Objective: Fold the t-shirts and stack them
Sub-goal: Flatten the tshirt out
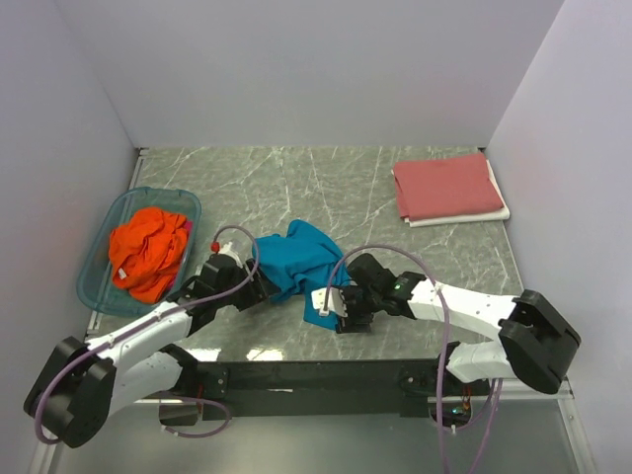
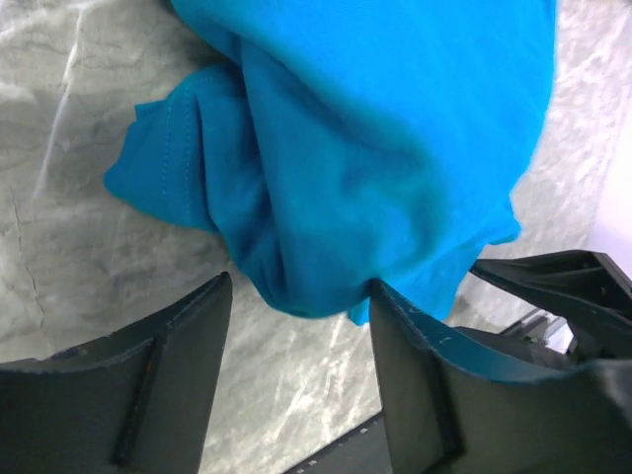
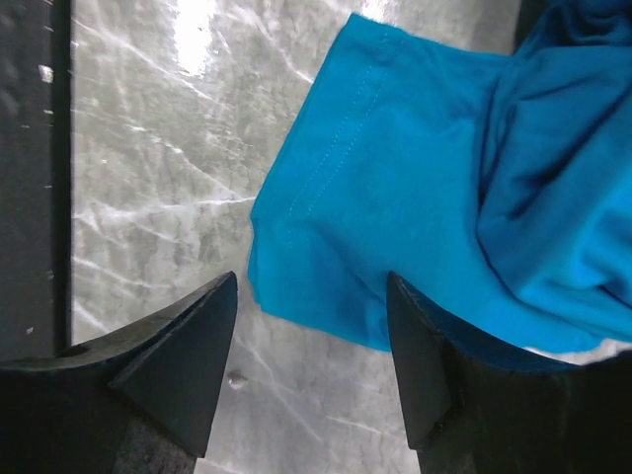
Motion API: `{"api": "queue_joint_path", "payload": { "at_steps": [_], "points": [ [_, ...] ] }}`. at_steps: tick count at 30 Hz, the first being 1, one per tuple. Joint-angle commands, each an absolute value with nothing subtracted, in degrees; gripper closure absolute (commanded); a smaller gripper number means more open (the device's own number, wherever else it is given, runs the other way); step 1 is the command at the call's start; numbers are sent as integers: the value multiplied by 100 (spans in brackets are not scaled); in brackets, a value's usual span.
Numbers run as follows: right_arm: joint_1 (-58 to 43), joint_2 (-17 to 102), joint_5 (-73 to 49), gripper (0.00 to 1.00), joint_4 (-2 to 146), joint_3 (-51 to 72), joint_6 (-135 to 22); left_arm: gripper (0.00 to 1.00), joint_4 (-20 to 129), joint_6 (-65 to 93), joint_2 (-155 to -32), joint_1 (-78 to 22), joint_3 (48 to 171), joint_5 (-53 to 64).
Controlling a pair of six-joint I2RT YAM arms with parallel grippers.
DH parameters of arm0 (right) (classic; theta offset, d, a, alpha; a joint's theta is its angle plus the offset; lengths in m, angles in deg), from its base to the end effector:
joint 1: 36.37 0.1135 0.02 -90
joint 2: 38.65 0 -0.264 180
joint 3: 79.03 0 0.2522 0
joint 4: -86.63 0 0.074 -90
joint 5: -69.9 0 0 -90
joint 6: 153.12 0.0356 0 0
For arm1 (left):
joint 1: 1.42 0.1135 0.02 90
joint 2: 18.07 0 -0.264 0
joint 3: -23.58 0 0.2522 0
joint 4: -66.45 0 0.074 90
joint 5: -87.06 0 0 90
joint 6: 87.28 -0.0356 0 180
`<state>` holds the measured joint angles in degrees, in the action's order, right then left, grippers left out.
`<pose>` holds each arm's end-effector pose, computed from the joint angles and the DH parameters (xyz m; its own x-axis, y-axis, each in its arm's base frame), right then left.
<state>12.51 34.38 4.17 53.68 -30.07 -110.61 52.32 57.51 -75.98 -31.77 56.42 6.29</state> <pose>0.1410 0.1838 0.1738 0.2419 -0.7447 -0.6220 -0.9701 -0.1746 -0.1683 0.1635 -0.1023 0.1613 -0.8096 -0.4605 -0.3640 -0.0962 0.7158 -0.6916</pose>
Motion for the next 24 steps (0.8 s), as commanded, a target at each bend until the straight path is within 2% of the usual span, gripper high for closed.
{"api": "queue_joint_path", "payload": {
  "at_steps": [1, 3, 5, 8, 14, 15, 18, 24],
  "points": [
    [1399, 3596, 38, 32, 5652, -2923, -11076, 40, 5672, 5818, -7835, -3236, 5703, 637],
    [1469, 3675, -50, 33, 5669, -2932, -11058, 47, 5760, 5827, -8010, -3236, 5747, 602],
    [1513, 3728, -94, 34, 5687, -2941, -11032, 49, 5857, 5844, -8117, -3254, 5782, 567],
    [1592, 3851, -173, 41, 5661, -2915, -11015, 52, 5910, 5836, -8292, -3289, 5861, 497],
    [1689, 4080, -191, 69, 5389, -2721, -11006, 54, 5928, 5678, -8521, -3298, 6037, 295],
    [1689, 4080, -165, 82, 5240, -2634, -11006, 54, 5919, 5634, -8539, -3306, 6098, 277],
    [1680, 3887, -138, 98, 4976, -2440, -10997, 61, 5875, 5449, -8504, -3298, 6239, 224],
    [1356, 3202, -385, 100, 3623, -1536, -11374, 83, 5383, 4949, -8057, -3298, 6608, -100]
  ]
}}
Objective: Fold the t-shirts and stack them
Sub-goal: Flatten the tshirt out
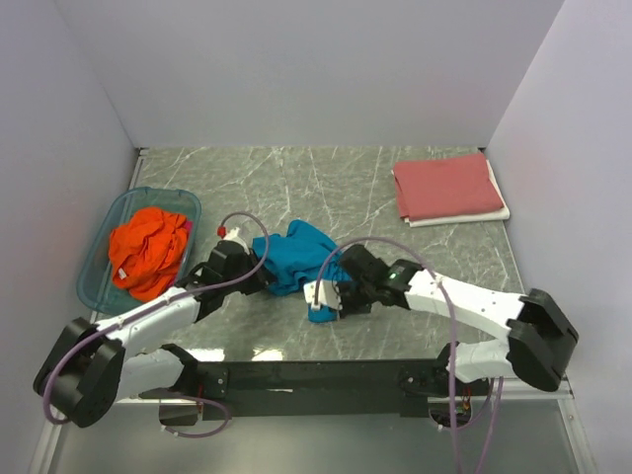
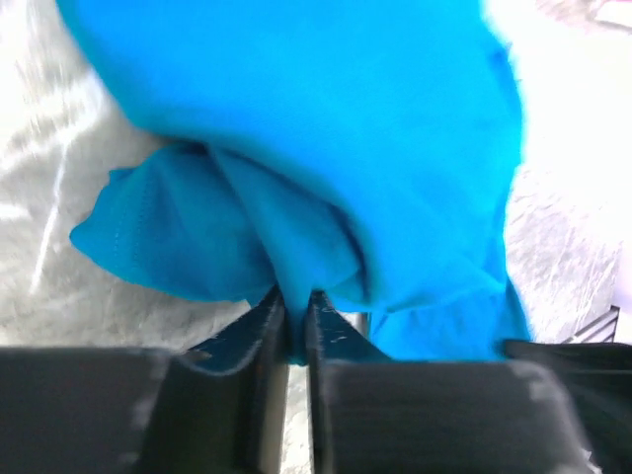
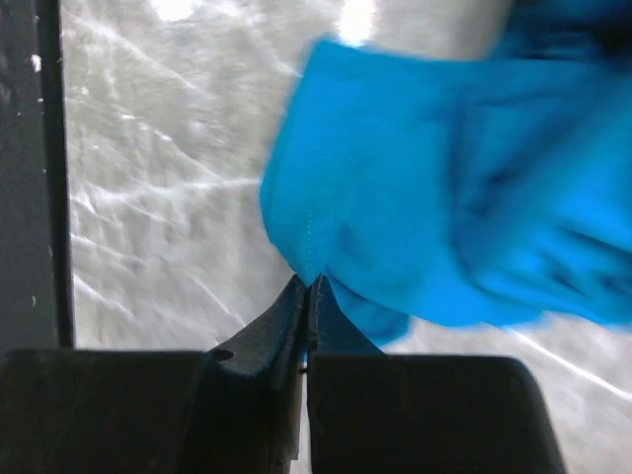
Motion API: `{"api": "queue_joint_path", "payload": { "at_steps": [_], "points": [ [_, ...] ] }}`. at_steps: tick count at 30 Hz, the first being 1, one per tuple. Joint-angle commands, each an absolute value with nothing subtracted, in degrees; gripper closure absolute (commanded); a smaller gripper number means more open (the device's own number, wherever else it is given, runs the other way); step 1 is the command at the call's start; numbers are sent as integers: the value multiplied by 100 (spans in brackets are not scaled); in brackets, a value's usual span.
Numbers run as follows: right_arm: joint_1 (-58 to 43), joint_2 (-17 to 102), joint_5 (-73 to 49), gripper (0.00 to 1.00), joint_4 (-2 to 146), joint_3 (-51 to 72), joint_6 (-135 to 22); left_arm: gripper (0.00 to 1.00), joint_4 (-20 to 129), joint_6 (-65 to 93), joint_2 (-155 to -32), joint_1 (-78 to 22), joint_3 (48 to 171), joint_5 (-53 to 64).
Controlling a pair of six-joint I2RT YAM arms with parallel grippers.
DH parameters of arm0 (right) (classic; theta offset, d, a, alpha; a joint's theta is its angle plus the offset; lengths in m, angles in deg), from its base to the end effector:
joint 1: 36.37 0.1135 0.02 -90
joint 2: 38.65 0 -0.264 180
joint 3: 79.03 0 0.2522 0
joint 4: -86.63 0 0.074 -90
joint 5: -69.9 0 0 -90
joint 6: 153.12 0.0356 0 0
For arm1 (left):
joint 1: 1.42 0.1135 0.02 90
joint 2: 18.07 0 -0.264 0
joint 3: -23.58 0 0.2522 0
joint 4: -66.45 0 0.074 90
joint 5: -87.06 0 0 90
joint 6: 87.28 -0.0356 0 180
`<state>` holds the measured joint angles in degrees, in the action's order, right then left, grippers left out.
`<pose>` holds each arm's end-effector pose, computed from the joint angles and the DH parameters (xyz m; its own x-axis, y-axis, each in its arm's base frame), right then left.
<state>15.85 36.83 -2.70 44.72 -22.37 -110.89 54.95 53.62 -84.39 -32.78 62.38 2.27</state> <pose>0.1419 0.2004 0.1935 0.2656 -0.8107 -0.5218 -0.9628 -0.1953 -0.1867 0.1885 -0.1186 0.1698 -0.7880 -0.4248 -0.4456 -0.0524 0.7674 -0.6390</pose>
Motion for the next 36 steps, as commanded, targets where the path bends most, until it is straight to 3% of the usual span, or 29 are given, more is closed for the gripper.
{"api": "queue_joint_path", "payload": {
  "at_steps": [1, 4, 10, 17, 30, 36],
  "points": [
    [1242, 3097, -358, 100, 3508, -1387, -11410, 87, 5313, 4817, -7951, -3306, 6652, -179],
    [662, 2684, -209, 100, 3279, -824, -11454, 99, 4918, 4536, -7503, -3298, 6872, -529],
    [-59, 2507, -208, 100, 2980, 424, -11217, 100, 4276, 3974, -6817, -3289, 7609, -1216],
    [-130, 2348, -1015, 100, 3516, 1399, -10576, 100, 3810, 3331, -6527, -3289, 8760, -1585],
    [-412, 2603, -2721, 100, 4526, 2956, -10109, 100, 3748, 2426, -7000, -3245, 10325, -1990],
    [-429, 2814, -2951, 100, 4729, 3404, -10241, 99, 3871, 2118, -7457, -3184, 11187, -1956]
  ]
}}
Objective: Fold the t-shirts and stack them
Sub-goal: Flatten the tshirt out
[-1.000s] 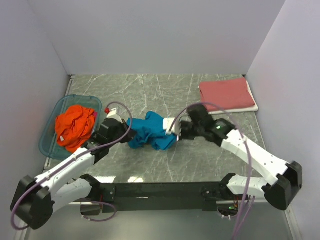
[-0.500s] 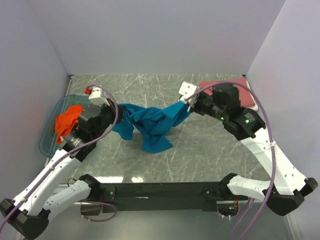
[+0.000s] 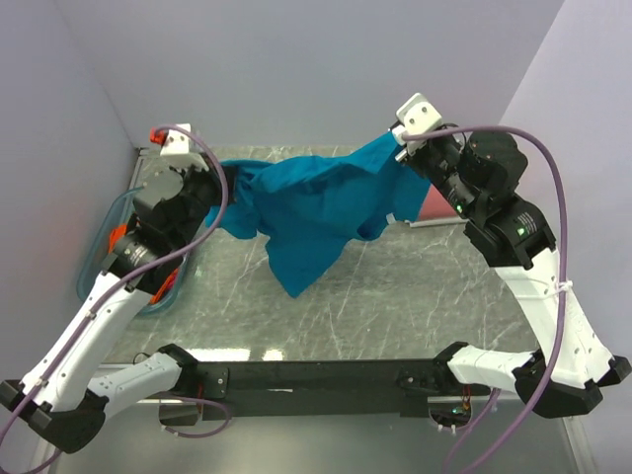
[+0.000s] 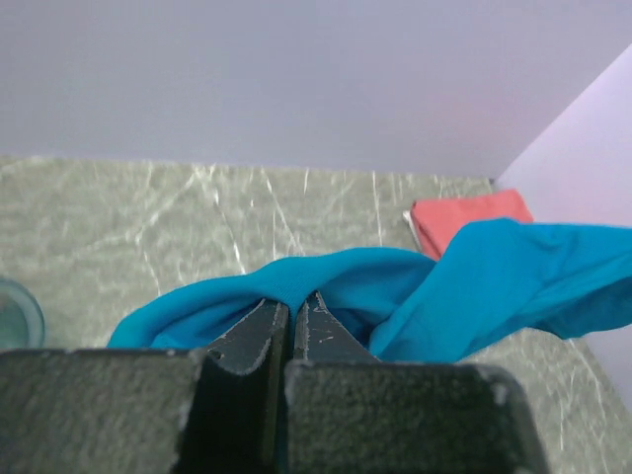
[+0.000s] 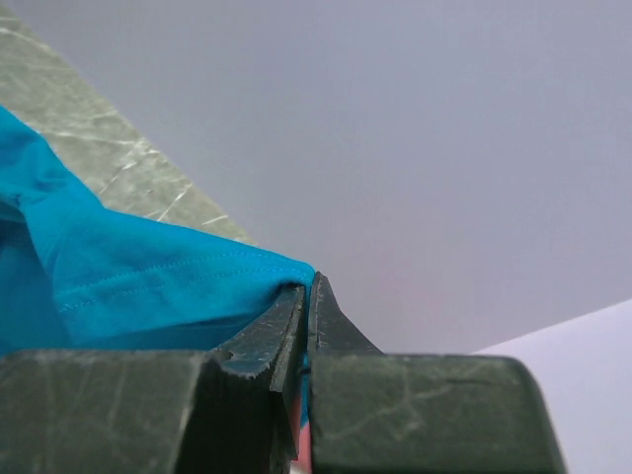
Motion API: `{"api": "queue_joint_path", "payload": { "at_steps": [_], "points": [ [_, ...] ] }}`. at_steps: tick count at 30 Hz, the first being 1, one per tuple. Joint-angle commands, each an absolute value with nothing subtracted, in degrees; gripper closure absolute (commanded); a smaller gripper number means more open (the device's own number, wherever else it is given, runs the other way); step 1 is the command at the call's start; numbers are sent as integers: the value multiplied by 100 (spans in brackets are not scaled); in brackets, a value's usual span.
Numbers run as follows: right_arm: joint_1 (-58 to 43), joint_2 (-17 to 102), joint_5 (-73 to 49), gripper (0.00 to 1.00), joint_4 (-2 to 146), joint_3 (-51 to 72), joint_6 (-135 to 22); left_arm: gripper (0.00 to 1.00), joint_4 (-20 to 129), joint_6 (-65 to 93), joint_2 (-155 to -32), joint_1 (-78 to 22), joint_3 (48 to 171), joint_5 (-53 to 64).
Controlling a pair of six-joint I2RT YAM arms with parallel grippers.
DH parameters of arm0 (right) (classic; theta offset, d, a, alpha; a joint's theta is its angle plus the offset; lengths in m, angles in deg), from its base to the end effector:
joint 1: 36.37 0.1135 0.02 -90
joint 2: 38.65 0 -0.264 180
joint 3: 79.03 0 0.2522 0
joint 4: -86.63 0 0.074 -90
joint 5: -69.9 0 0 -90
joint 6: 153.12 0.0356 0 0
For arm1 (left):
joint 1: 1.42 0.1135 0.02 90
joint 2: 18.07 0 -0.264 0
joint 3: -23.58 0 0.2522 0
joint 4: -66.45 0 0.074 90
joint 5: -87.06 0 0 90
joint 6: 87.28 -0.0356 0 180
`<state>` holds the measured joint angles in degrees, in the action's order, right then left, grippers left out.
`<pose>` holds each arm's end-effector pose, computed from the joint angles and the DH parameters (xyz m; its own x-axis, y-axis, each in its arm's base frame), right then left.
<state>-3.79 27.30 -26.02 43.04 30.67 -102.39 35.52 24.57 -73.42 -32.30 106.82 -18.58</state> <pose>0.1739 0.1068 0.5293 0.2858 -0.5645 -0.7744 -0.3459 0.6928 -0.6328 0.1774 -0.0949 0.4429 -0.1402 -0.3338 -0.9322 0.2273 0.9055 -0.3584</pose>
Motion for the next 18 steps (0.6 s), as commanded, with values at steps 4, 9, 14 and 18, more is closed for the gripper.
{"api": "queue_joint_path", "payload": {
  "at_steps": [4, 9, 14, 18],
  "points": [
    [-438, 2850, -2811, 100, 4598, 3773, -10320, 100, 3924, 2083, -7782, -3157, 11653, -1728],
    [-447, 2736, -2687, 100, 4202, 3993, -10417, 100, 4204, 2039, -7661, -3166, 11575, -1174],
    [-604, 2454, -2355, 100, 3781, 4310, -10312, 100, 4459, 2178, -7055, -3166, 11250, -401],
    [-798, 2244, -1881, 100, 3499, 4652, -10040, 100, 4407, 2556, -6659, -3166, 11249, 599]
  ]
}}
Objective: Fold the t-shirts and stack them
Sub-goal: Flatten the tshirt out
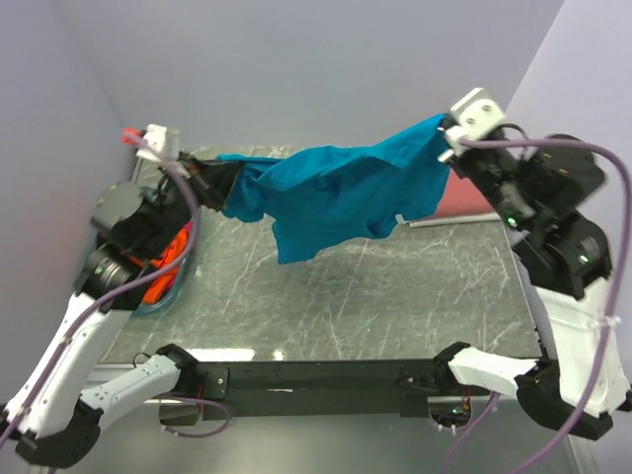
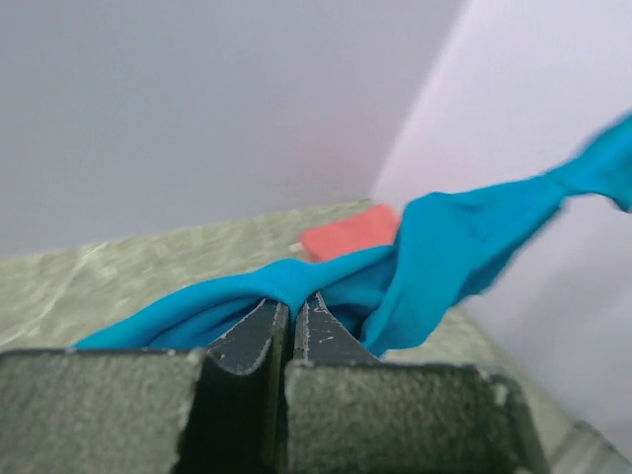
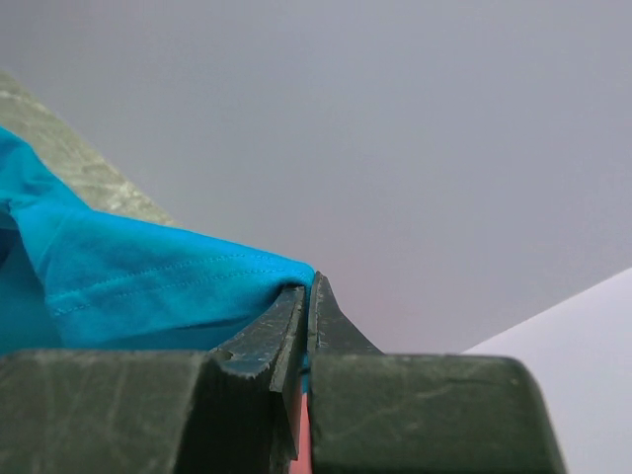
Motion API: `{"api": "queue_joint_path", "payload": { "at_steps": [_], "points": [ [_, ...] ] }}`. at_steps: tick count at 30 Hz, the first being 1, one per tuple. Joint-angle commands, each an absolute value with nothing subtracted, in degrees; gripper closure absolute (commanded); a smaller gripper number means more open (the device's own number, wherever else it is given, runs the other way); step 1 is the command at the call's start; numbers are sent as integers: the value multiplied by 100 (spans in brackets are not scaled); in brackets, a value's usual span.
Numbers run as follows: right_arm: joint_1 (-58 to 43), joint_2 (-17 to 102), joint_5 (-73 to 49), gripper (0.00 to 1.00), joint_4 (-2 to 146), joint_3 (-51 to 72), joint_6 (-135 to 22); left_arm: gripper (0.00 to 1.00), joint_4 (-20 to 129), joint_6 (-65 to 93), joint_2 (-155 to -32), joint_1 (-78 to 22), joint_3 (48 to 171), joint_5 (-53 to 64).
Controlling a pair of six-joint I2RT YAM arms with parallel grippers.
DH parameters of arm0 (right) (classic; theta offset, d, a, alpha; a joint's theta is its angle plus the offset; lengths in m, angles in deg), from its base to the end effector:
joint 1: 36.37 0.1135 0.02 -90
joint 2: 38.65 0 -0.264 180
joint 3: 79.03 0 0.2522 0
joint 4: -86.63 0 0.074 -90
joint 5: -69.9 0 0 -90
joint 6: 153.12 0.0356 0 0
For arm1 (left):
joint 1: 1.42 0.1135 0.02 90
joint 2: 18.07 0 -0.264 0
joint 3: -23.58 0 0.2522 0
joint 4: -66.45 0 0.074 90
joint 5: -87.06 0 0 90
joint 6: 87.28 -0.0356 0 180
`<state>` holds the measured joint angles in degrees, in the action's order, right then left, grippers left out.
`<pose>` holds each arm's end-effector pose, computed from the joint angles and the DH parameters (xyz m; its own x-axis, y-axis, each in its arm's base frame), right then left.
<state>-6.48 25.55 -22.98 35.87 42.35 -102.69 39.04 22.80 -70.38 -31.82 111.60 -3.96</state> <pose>0.1315 0.0735 0.5754 0.3642 -0.5245 -0.7696 -0.2885 0.7221 -0.6287 0.1485 -0.0864 0.4854 -0.0516 -0.3678 -0.9285 0.5037 0.7932 -0.3421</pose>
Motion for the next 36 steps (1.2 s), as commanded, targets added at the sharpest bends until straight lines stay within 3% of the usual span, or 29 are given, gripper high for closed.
{"api": "queue_joint_path", "payload": {
  "at_steps": [1, 7, 12, 19, 25, 30, 34, 35, 36],
  "points": [
    [-859, 2200, -1792, 100, 3446, 4792, -9995, 99, 4355, 2636, -6554, -3166, 11301, 767],
    [-1228, 2015, -1185, 100, 3121, 5319, -9705, 99, 4475, 3698, -6325, -3166, 11259, 2715],
    [-1317, 2111, -1131, 100, 3059, 5497, -9678, 99, 4987, 4710, -6052, -3175, 10653, 3248],
    [-1299, 2436, -1202, 100, 3602, 4207, -9959, 100, 4733, 4860, -5621, -3175, 9493, 2449],
    [-1299, 3015, -1413, 100, 4902, 2370, -10276, 100, 4477, 5095, -5735, -3157, 8026, 447],
    [-1247, 4455, -1044, 100, 5545, 1972, -10408, 100, 5897, 5615, -6908, -2684, 6568, -31],
    [-1150, 5992, -1401, 100, 6037, 2620, -10338, 99, 7032, 5923, -8378, -1682, 6441, 487],
    [-1133, 6683, -1630, 100, 6134, 2849, -10094, 97, 7131, 5889, -8694, -1402, 6563, 523],
    [-1115, 7038, -1902, 98, 6196, 3486, -9935, 80, 7114, 5862, -9298, -1286, 6947, 558]
  ]
}}
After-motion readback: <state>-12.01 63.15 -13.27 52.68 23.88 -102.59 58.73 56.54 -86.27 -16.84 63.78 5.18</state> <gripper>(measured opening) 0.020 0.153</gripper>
